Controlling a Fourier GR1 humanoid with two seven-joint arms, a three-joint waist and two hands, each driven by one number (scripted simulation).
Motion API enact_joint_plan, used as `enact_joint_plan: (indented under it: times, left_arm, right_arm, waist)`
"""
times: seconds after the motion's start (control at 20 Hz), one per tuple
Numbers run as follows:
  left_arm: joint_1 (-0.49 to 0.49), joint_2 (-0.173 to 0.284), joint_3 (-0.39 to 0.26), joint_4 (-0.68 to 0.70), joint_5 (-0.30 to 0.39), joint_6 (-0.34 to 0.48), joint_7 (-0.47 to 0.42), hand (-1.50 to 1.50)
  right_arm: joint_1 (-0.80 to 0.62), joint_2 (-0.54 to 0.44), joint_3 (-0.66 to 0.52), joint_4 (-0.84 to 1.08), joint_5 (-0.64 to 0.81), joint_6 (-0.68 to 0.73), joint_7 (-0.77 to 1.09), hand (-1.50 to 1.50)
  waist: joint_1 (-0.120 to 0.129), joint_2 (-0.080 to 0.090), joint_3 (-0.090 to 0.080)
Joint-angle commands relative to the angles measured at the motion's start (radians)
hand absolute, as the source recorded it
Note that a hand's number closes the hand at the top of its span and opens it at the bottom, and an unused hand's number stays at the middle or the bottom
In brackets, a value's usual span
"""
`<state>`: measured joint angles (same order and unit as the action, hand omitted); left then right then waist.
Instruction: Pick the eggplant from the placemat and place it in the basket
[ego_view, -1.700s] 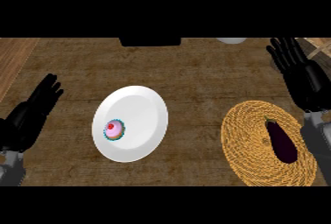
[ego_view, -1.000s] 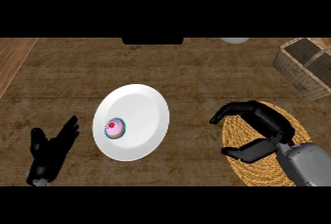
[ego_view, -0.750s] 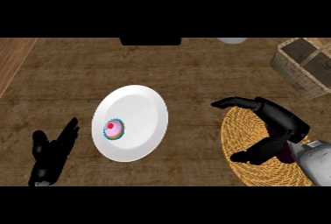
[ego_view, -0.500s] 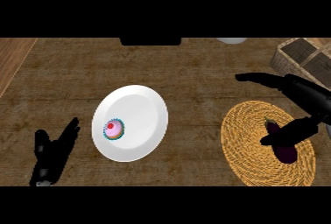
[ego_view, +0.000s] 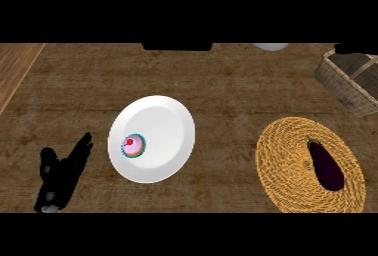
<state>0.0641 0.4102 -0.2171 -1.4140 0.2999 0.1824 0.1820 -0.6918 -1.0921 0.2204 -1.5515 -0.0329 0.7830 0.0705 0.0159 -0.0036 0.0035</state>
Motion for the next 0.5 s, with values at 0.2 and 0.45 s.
enact_joint_plan:
  times: [0.2,0.45]
  left_arm:
    - [-0.005,-0.038,-0.032,0.036,-0.024,0.008,0.055,0.00]
    - [0.018,-0.065,-0.027,0.096,-0.051,0.011,-0.007,0.00]
  right_arm:
    - [-0.160,-0.091,0.062,0.092,0.051,0.331,-0.019,-1.50]
    - [-0.131,-0.130,0.061,0.134,0.163,0.336,-0.183,-1.50]
  waist:
    - [0.012,0.010,-0.005]
    - [0.003,0.011,-0.004]
